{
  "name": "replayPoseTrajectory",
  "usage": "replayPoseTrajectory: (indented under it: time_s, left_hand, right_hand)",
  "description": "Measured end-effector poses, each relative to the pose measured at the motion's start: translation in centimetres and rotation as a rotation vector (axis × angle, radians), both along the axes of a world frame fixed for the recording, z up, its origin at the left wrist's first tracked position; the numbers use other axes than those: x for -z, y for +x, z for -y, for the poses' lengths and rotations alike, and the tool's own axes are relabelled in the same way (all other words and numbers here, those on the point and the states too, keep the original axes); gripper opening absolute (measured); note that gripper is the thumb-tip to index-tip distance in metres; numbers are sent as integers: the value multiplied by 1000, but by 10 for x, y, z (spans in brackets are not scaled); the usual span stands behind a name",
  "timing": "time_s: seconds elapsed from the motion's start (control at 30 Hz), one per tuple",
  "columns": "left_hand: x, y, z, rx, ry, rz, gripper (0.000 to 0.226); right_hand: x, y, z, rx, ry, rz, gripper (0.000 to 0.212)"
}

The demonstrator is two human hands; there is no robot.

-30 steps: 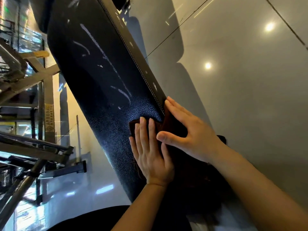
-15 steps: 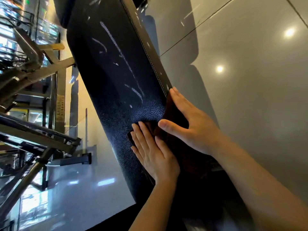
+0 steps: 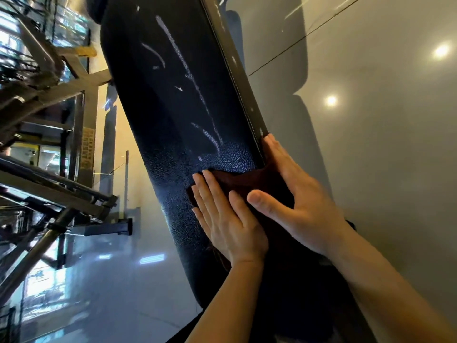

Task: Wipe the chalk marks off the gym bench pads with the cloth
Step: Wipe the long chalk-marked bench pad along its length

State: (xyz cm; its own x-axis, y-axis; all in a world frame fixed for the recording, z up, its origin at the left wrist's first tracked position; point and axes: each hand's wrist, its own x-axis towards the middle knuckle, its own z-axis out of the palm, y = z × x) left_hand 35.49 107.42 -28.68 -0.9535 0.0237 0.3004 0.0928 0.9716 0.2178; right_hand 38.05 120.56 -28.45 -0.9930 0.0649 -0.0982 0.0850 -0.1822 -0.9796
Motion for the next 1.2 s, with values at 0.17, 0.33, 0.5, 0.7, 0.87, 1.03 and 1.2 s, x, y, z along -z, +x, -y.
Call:
replayPoseTrajectory:
  time_s: [0.17,0.33,0.5,0.7,0.87,1.03,1.2]
  left_hand:
    - [0,0,1,-9,8,-31,62]
    - [0,1,-1,5,15,-32,63]
    - [7,0,6,-19,-36,-14,61]
    - [4,-3,0,-5,-7,-21,65]
    - [9,-1,5,-23,-19,-30,65]
    - [14,-3,8,-23,-17,-38,60]
    - [8,-6,4,7,-15,-50,66]
  right_hand:
    - [6,44,4,-19,-68,-4,84]
    - [1,27,8,-3,-108,2,84]
    - [-6,-19,-3,24,-61,-20,81]
    - [10,33,8,-20,-154,34,89]
    - [-1,5,7,47,-118,15,95]
    - [-5,-28,-1,59,11,-13,94]
    - [7,24,11,2,-56,-26,85]
